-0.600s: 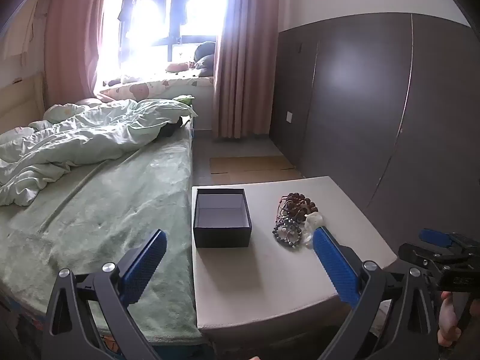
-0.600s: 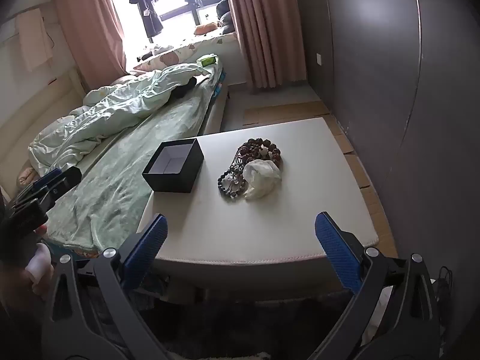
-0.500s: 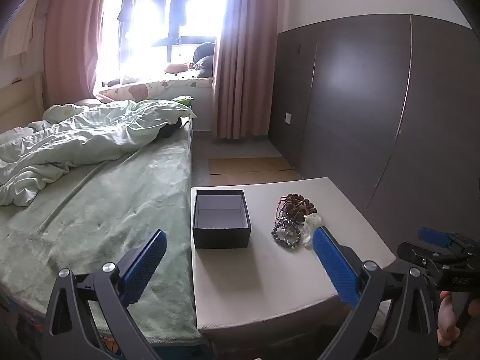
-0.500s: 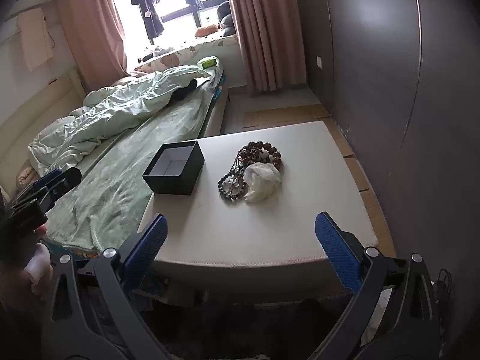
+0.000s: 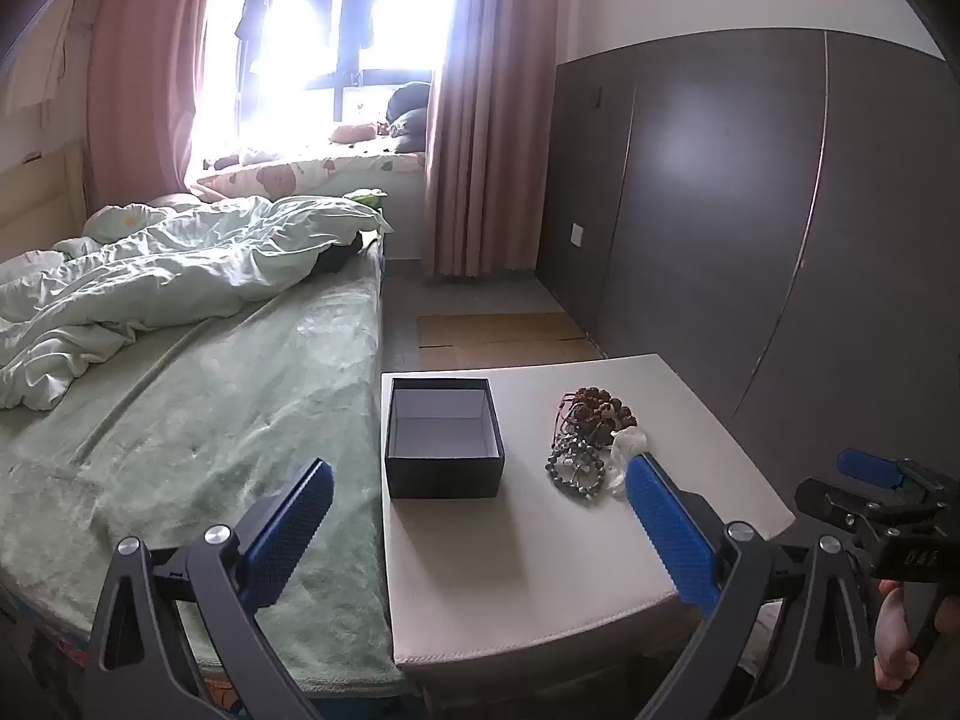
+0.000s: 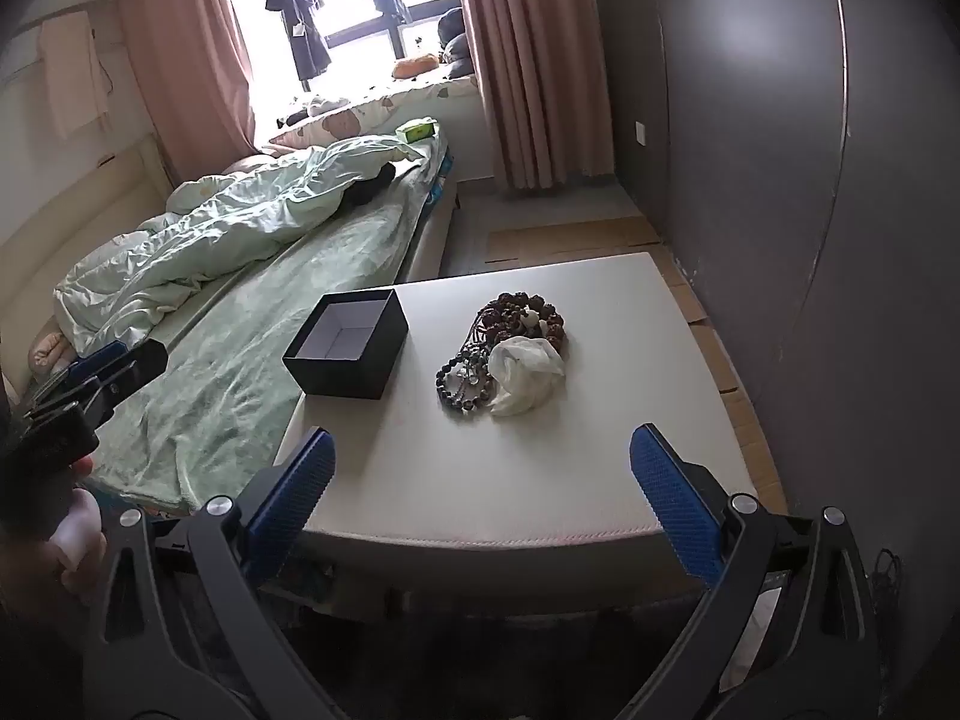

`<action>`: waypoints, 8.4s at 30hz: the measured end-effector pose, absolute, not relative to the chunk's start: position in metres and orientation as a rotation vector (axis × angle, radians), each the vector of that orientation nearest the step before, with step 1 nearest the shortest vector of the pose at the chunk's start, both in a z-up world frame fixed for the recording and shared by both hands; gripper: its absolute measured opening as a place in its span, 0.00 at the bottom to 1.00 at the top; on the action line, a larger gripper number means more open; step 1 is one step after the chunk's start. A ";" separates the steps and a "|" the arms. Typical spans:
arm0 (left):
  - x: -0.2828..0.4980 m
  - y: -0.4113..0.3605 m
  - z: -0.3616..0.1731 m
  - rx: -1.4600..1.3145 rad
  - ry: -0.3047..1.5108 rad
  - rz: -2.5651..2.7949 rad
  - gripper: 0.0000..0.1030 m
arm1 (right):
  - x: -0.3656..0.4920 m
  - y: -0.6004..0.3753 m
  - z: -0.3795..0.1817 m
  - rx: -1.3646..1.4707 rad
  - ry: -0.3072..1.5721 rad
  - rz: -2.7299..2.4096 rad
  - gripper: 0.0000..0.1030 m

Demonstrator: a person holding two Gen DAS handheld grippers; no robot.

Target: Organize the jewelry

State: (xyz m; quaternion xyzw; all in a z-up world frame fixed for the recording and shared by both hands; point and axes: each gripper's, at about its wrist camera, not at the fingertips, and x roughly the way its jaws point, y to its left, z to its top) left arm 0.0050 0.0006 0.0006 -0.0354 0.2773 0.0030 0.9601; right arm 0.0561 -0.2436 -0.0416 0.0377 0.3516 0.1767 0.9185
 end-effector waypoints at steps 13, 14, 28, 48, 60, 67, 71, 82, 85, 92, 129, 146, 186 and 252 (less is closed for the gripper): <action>0.004 0.006 -0.003 -0.083 0.563 0.001 0.92 | 0.060 -0.241 -0.044 0.074 0.718 0.361 0.95; 0.004 0.006 -0.003 -0.083 0.562 0.001 0.92 | 0.060 -0.241 -0.044 0.074 0.718 0.359 0.95; 0.003 0.005 -0.004 -0.081 0.560 0.000 0.92 | 0.059 -0.243 -0.044 0.069 0.706 0.344 0.95; 0.005 0.006 -0.004 -0.094 0.560 -0.019 0.92 | 0.052 -0.238 -0.037 0.042 0.673 0.345 0.95; 0.006 0.011 -0.004 -0.120 0.554 -0.029 0.92 | 0.053 -0.237 -0.035 0.058 0.664 0.341 0.95; 0.013 0.011 -0.006 -0.127 0.556 -0.033 0.92 | 0.060 -0.238 -0.037 0.071 0.670 0.326 0.95; 0.020 0.011 -0.009 -0.127 0.563 -0.045 0.92 | 0.068 -0.242 -0.041 0.113 0.695 0.322 0.95; 0.061 0.010 -0.024 -0.181 0.585 -0.081 0.92 | 0.104 -0.257 -0.054 0.207 0.743 0.233 0.95; 0.074 0.008 -0.029 -0.198 0.596 -0.090 0.92 | 0.116 -0.264 -0.060 0.240 0.770 0.202 0.95; 0.104 -0.001 -0.048 -0.232 0.656 -0.108 0.82 | 0.139 -0.285 -0.076 0.353 0.814 0.156 0.95; 0.234 -0.034 -0.140 -0.373 0.907 -0.233 0.49 | 0.270 -0.258 -0.187 0.733 1.150 0.147 0.38; 0.206 -0.079 -0.162 -0.217 0.953 -0.257 0.48 | 0.224 -0.314 -0.147 0.850 0.938 0.139 0.03; 0.203 -0.112 -0.152 0.049 0.917 -0.281 0.07 | 0.179 -0.337 -0.119 0.772 0.852 0.174 0.03; 0.207 0.083 -0.086 -0.476 0.793 -0.161 0.07 | 0.255 -0.154 -0.101 0.545 0.889 0.556 0.69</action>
